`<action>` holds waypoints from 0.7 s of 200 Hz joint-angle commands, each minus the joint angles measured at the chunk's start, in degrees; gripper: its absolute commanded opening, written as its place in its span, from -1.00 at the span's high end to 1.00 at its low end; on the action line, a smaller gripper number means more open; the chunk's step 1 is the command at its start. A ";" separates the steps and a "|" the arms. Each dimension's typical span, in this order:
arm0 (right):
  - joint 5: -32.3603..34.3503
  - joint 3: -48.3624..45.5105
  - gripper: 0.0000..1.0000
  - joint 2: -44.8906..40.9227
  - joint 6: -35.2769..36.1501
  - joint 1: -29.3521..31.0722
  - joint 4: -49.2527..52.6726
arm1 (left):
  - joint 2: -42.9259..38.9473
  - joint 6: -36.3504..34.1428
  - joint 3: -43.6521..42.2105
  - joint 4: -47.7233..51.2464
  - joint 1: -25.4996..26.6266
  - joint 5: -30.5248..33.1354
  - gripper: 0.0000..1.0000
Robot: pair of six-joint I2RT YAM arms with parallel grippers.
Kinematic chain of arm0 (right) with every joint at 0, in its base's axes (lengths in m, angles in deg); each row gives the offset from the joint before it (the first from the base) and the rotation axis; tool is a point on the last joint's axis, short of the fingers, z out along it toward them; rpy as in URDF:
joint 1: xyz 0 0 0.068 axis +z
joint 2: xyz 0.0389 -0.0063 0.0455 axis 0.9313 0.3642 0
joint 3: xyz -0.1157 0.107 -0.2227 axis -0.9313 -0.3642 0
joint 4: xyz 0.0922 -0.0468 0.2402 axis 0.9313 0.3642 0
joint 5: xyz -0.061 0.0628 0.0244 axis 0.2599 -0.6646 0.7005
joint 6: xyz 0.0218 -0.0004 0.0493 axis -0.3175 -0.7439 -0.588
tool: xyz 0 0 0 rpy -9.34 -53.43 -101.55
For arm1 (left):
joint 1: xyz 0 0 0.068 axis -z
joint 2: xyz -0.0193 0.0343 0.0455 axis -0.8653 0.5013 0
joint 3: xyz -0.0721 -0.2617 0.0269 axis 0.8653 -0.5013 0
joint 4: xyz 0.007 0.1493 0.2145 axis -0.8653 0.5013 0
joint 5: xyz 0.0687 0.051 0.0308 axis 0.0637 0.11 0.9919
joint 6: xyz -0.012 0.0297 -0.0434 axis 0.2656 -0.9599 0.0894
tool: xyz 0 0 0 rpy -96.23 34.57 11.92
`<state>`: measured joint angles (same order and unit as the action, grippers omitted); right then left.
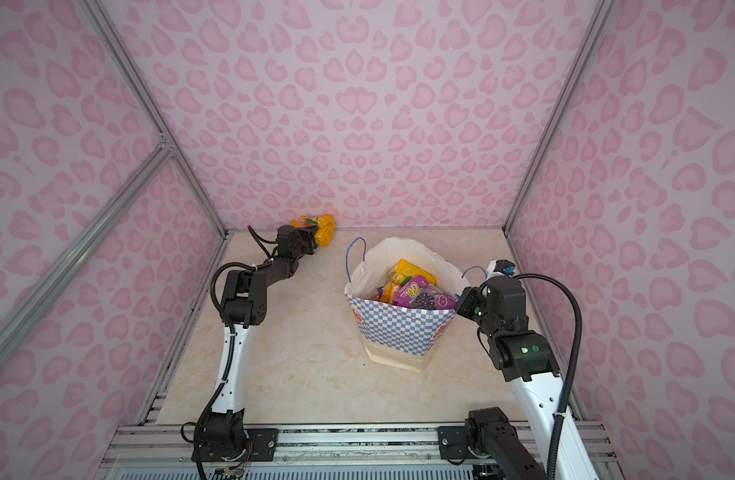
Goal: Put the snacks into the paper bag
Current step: 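Lower the left gripper onto the yellow pack and grasp it, then lift the yellow pack and carry it over the bag with the left gripper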
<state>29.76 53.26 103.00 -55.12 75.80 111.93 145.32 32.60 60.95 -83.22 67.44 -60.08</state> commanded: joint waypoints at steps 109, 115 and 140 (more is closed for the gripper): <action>0.27 0.42 0.96 -2.67 -0.34 -0.04 3.34 | -36.13 -11.65 -29.22 -20.56 -0.06 -7.40 0.25; 0.14 0.53 0.96 -2.77 -0.42 -0.04 3.32 | -37.39 -12.11 -30.27 -20.44 -0.06 -7.70 0.25; -0.16 0.58 0.96 -3.26 -0.58 0.00 3.45 | -41.87 -12.75 -34.70 -21.66 -0.08 -9.54 0.25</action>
<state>29.94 53.61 100.09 -55.49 75.73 115.06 121.37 22.66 28.89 -95.27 67.44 -67.17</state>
